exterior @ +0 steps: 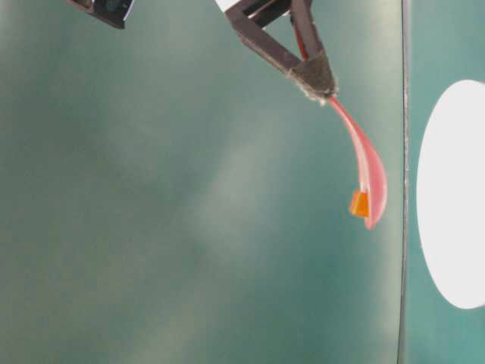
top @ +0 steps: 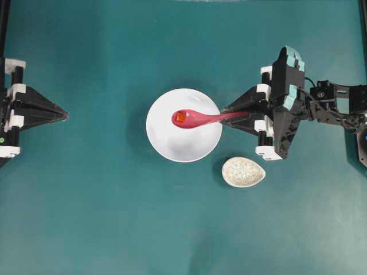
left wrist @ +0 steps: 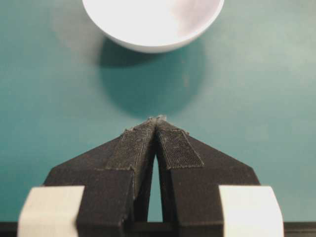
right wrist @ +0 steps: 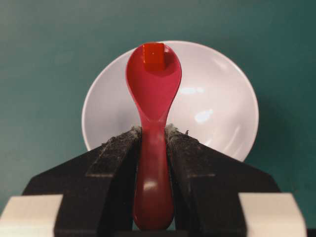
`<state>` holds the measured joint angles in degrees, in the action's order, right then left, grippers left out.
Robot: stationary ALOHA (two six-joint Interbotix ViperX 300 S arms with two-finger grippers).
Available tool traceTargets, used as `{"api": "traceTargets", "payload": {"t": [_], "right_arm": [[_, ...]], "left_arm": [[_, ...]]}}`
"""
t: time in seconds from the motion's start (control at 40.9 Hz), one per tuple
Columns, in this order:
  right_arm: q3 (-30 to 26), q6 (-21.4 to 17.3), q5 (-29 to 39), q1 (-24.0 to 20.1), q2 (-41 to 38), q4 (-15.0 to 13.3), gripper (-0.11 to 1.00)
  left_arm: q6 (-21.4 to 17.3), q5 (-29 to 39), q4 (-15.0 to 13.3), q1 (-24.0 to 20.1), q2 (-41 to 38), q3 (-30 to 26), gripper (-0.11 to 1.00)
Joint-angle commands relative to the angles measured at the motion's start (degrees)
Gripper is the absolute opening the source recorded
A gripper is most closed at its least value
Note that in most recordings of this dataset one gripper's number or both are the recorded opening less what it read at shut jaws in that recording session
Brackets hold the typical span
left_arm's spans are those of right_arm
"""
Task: Grip the spoon and scoop the red block from the bowl with right arm.
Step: 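Raise the spoon holding the red cube above the bowl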
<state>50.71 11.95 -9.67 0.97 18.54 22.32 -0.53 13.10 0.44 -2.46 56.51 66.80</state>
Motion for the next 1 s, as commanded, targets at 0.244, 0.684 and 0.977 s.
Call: {"api": "traceTargets", "payload": {"t": [0.244, 0.684, 0.977], "right_arm": [[-3.69, 0.09, 2.02, -0.09, 1.32, 0.0, 0.24], [-4.04, 0.18, 2.46, 0.18, 1.49, 0.09, 0.24], [-3.69, 0.18, 2.02, 0.7, 2.02, 0.0, 0.24]], "left_arm": [[-0.44, -0.18, 0.18, -0.09, -0.26, -0.79, 0.0], [-0.44, -0.18, 0.18, -0.09, -0.26, -0.79, 0.0], [-0.44, 0.79, 0.18, -0.09, -0.26, -0.79, 0.0]]}}
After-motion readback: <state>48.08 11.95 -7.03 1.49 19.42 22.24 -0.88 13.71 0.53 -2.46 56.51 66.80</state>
